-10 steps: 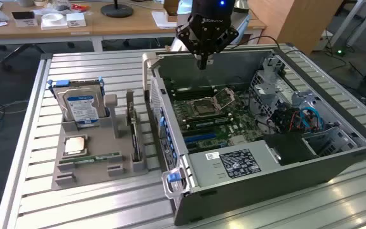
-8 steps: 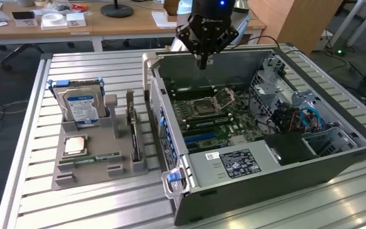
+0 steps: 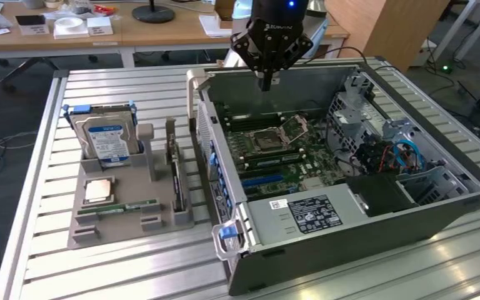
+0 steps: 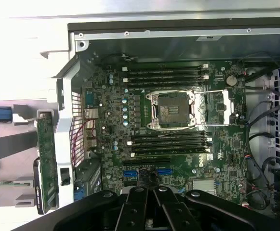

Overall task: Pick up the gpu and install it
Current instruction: 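Reach for the gpu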

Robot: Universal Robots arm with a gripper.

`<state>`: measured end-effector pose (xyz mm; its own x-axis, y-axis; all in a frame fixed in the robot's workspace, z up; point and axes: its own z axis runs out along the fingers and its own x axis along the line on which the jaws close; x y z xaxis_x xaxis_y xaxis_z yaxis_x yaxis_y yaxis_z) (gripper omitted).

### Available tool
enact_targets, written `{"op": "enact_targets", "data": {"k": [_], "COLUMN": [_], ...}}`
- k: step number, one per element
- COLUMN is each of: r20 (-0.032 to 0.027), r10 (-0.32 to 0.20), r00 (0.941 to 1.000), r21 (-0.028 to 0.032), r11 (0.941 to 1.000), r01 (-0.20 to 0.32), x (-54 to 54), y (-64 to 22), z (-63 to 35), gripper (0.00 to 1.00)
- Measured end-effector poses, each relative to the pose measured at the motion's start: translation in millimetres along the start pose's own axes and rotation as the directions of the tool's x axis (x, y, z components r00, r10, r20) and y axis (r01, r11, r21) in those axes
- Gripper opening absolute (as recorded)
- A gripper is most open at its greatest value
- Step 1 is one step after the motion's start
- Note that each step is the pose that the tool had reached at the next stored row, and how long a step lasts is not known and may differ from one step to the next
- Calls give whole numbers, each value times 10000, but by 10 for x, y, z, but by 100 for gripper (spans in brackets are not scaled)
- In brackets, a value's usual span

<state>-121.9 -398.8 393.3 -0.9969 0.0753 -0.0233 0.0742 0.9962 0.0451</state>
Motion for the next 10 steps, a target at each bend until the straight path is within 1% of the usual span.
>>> {"op": "enact_targets", "data": {"k": [5, 10], "r20": [0, 0], "r10": [-1, -1], "r00": [10000, 10000], "r21": [1, 0], "r11": [10000, 10000], "r01": [1, 1], "x": [32, 132], "y": [-3, -10], "z": [-1, -2], "gripper": [11, 11]}}
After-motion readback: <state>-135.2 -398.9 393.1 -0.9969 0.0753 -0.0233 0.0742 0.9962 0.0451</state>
